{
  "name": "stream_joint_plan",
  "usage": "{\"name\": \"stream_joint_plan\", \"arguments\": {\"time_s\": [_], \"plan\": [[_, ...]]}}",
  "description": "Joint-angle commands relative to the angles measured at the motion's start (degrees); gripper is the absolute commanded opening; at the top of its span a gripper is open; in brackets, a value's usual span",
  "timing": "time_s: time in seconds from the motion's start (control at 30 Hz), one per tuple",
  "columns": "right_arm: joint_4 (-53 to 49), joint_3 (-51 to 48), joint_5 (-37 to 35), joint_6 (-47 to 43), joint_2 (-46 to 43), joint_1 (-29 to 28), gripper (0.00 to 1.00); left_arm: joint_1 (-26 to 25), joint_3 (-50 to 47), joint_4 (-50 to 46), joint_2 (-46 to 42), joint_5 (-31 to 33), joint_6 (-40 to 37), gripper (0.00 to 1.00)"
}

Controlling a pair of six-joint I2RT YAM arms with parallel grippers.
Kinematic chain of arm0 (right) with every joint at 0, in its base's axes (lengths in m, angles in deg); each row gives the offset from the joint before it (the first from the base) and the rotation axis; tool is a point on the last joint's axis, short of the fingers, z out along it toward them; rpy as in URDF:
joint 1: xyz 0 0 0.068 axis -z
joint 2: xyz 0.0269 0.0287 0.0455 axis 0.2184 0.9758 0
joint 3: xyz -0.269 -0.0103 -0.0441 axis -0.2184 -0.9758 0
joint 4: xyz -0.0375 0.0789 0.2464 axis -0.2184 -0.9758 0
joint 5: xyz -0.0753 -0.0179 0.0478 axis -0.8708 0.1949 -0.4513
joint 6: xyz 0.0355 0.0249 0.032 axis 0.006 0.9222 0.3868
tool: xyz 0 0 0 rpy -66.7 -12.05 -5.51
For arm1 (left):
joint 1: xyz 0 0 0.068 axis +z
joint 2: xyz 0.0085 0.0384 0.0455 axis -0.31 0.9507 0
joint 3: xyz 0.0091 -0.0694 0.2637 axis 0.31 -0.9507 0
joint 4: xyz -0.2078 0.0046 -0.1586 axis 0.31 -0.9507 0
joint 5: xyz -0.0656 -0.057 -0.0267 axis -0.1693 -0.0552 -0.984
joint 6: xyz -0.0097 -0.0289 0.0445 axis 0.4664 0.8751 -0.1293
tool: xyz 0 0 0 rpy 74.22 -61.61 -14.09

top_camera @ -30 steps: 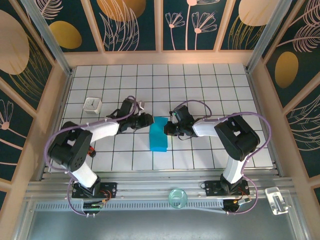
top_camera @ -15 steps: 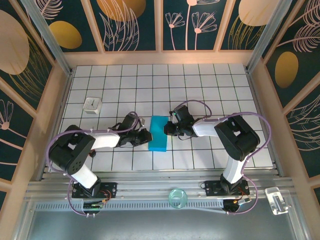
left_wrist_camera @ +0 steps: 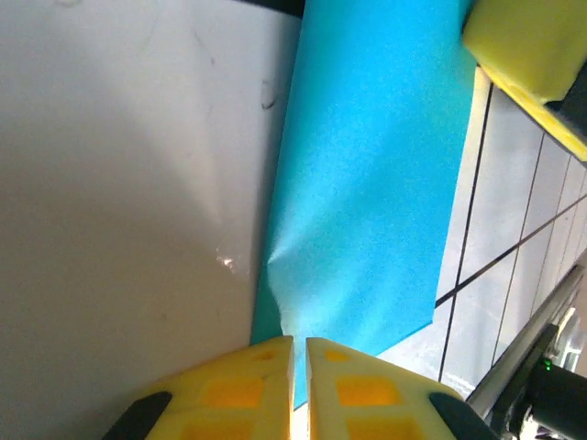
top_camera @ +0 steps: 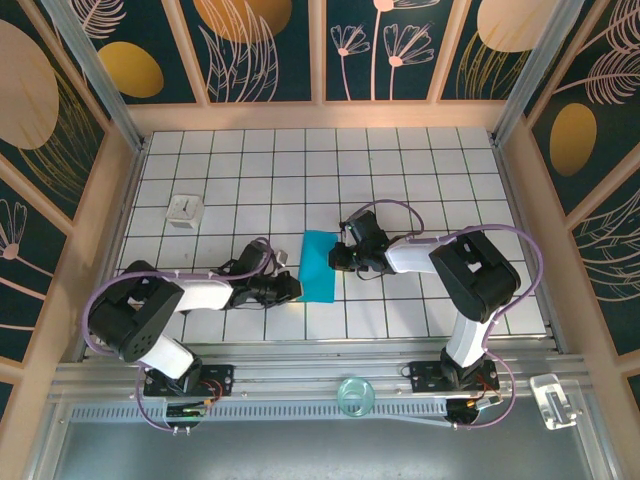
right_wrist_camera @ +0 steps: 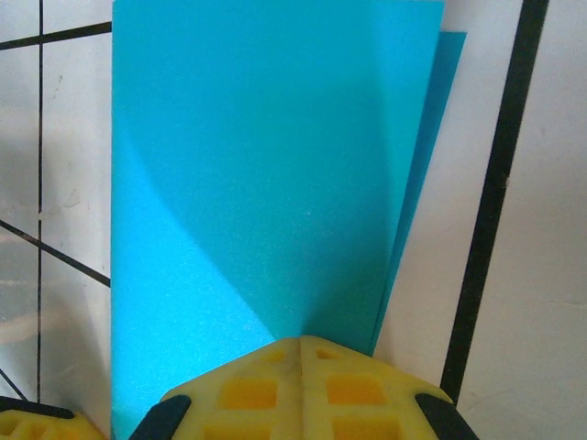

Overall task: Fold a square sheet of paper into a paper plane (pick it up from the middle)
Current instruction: First fold the square sheet of paper in half at the center of the table.

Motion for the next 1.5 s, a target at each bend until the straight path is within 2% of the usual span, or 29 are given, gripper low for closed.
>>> {"name": "stream_joint_plan", "arguments": {"time_s": [0.0,0.1,0.17,0.3,0.5,0.67,0.73,0.83,0.97,1.13,1.23,1.47], "plan": [[-11.64,-2.71,-8.13,-1.56,3.05,0.81,0.00,-0.04,-0.67,-5.41,-0.03,3.15,-2.39,0.13],[-11.66,-2.80,-8.05,-1.68,2.99,0.82,0.00,-0.10,-0.59,-6.68,-5.12,3.69,-2.92,0.15],[-11.78,-2.79,-8.05,-1.78,2.97,0.83,0.00,-0.16,-1.30,-3.78,-7.57,1.49,-1.01,0.17],[-11.75,-2.79,-8.13,-1.78,2.80,0.78,0.00,-0.64,-1.23,0.13,-6.48,-1.45,0.97,0.19],[-11.53,-2.79,-7.97,-1.63,3.05,0.75,0.00,-0.52,-0.72,-4.16,-1.64,3.53,-1.03,0.15],[-11.62,-3.10,-8.11,-1.86,2.87,0.82,0.00,-0.22,-0.04,-11.65,-3.98,8.38,-4.59,0.14],[-11.62,-3.06,-7.96,-1.93,3.01,0.78,0.00,-0.10,0.99,-12.28,-6.73,8.50,-4.94,0.14],[-11.42,-3.23,-7.96,-1.87,2.86,0.83,0.00,-0.12,3.19,-8.60,-8.64,4.82,-3.40,0.18],[-11.04,-3.37,-7.79,-1.73,2.94,0.82,0.00,-0.14,5.24,-0.30,-5.07,0.91,0.52,0.20],[-10.82,-3.59,-7.69,-1.69,2.70,0.78,0.00,1.37,8.78,1.52,1.64,1.88,-0.22,0.15],[-11.00,-3.29,-7.78,-1.87,2.77,0.82,0.00,3.39,10.10,2.28,5.11,0.19,-1.50,0.14],[-11.39,-2.78,-7.87,-1.97,2.92,0.82,0.00,5.38,10.69,2.27,9.05,-1.01,-3.69,0.10]]}}
